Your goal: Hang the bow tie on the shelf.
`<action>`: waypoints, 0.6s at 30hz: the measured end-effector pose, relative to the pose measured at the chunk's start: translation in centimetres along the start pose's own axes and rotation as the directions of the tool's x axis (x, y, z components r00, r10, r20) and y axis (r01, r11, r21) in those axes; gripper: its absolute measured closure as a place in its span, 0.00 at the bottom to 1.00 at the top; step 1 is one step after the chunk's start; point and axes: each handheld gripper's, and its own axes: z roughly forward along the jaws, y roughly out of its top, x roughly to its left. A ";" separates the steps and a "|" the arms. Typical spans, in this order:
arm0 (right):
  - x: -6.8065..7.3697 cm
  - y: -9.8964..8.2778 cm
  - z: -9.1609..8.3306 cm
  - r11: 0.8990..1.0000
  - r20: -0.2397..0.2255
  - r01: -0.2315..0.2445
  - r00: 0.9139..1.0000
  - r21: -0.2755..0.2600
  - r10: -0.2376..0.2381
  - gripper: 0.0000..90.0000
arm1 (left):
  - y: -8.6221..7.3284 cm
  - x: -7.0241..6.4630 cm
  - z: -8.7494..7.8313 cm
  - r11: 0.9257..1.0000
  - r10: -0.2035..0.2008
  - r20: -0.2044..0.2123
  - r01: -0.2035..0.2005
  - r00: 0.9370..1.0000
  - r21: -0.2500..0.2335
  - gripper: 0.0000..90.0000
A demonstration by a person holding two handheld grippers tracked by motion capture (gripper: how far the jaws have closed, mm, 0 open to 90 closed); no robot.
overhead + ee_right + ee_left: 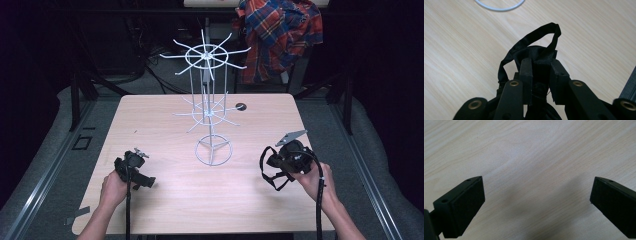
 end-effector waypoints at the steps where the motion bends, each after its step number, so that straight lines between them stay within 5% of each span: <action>1: 0.0 0.2 0.0 1.000 0.005 0.005 1.000 0.004 -0.005 0.83 | 0.0 0.0 0.0 1.000 0.000 0.001 0.000 1.000 -0.001 0.00; 18: -0.1 3.5 0.6 0.999 -0.001 -0.007 1.000 -0.037 0.007 0.83 | 0.1 -0.1 0.0 1.000 0.017 0.004 -0.017 1.000 0.003 0.00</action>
